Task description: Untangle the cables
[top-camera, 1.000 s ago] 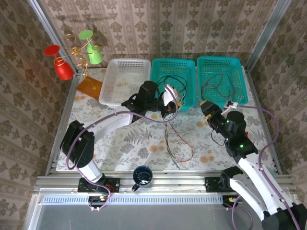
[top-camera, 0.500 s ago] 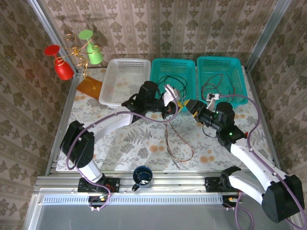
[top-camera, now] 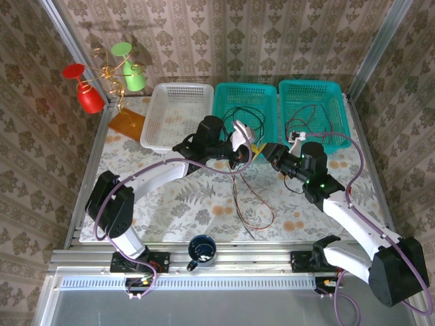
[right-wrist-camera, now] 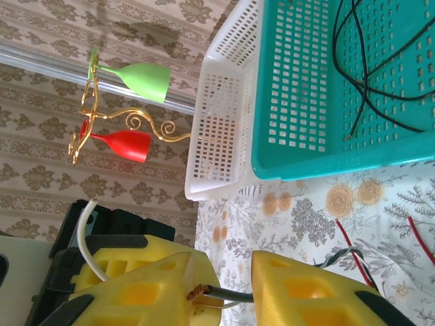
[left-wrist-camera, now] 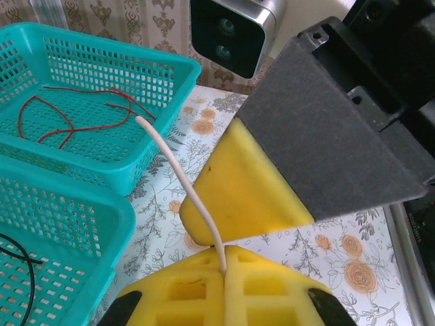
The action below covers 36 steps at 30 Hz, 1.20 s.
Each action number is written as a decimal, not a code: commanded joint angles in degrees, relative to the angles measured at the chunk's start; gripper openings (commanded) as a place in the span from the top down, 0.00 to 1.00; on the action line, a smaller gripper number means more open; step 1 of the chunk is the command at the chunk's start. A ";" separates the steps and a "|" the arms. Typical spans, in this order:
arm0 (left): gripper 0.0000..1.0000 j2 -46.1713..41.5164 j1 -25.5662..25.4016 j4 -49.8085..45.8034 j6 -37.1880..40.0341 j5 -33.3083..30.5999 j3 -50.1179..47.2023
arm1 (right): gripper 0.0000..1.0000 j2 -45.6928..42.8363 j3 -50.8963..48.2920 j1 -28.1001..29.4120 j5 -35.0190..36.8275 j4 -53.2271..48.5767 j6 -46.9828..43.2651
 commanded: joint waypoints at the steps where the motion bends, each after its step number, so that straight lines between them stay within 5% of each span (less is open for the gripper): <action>1: 1.00 -1.64 0.28 1.74 -1.21 1.40 -0.65 | 0.76 -1.23 -0.27 0.26 2.75 0.54 -0.78; 8: 1.00 -2.07 0.22 1.78 -1.64 0.94 -0.26 | 1.00 -1.54 -0.98 0.25 4.13 -0.13 -1.17; 36: 1.00 -22.31 5.20 -4.24 3.44 -16.90 3.05 | 1.00 -17.13 13.73 -2.07 33.79 -27.67 -21.27</action>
